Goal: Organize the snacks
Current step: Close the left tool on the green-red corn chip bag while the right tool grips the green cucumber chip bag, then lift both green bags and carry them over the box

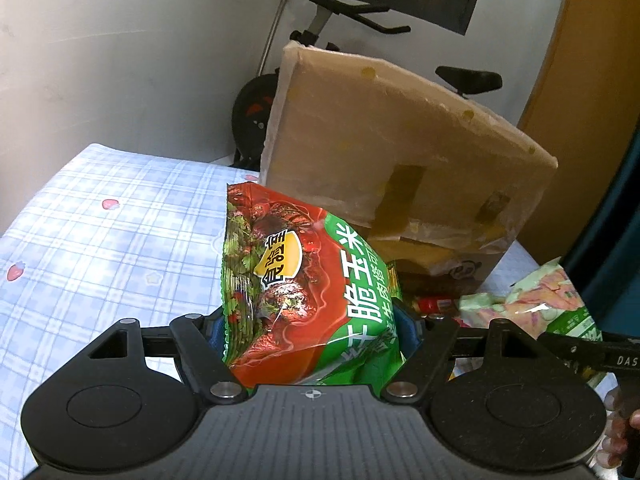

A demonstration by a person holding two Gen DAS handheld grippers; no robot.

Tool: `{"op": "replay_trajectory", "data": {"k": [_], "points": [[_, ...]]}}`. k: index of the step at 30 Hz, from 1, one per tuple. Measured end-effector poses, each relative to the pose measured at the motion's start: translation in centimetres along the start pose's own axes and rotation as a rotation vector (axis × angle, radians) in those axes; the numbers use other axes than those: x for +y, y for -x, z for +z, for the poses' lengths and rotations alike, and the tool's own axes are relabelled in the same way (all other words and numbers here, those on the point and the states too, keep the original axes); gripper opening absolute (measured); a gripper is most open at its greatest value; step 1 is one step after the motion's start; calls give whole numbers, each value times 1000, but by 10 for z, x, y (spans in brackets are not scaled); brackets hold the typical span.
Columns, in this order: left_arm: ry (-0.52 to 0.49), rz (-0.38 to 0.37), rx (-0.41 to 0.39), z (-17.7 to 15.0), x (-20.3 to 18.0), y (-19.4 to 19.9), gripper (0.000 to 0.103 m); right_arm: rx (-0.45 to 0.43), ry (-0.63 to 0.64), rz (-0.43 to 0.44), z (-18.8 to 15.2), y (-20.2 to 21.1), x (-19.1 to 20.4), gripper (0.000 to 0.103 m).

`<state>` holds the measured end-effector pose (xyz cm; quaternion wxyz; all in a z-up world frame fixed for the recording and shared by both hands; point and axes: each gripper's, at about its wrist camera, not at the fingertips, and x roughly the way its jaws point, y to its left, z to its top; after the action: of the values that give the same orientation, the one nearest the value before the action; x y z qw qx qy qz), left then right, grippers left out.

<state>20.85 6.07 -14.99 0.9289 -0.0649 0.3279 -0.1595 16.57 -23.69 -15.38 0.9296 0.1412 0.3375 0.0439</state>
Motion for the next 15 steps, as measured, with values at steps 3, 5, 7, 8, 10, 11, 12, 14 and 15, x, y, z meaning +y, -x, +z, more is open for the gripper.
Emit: {"op": "replay_trajectory", "data": {"k": [3,5,7,8,10,11,12,14,15], "points": [[2,24,-13,0,-7,8,78,-25,-8,-19,4,11,-4,80],[17,33,-27,1,-4,15,78,-51,-17,-19,7,19,-6,80],[32,37,-50,5,0,19,78,-83,-26,-11,10,28,-6,80],[34,41,-65,7,1,22,78,-99,-25,-10,13,32,-5,80],[27,54,-96,13,0,30,78,-130,-15,-6,20,39,-4,79],[26,61,-112,17,-1,33,78,-147,-4,-6,24,43,-2,79],[26,61,-128,21,-1,37,78,-166,11,-7,28,47,1,79],[26,57,-162,32,-3,45,78,-200,27,2,37,54,5,79],[23,54,-180,36,-4,49,78,-221,32,11,42,58,7,79]]}}
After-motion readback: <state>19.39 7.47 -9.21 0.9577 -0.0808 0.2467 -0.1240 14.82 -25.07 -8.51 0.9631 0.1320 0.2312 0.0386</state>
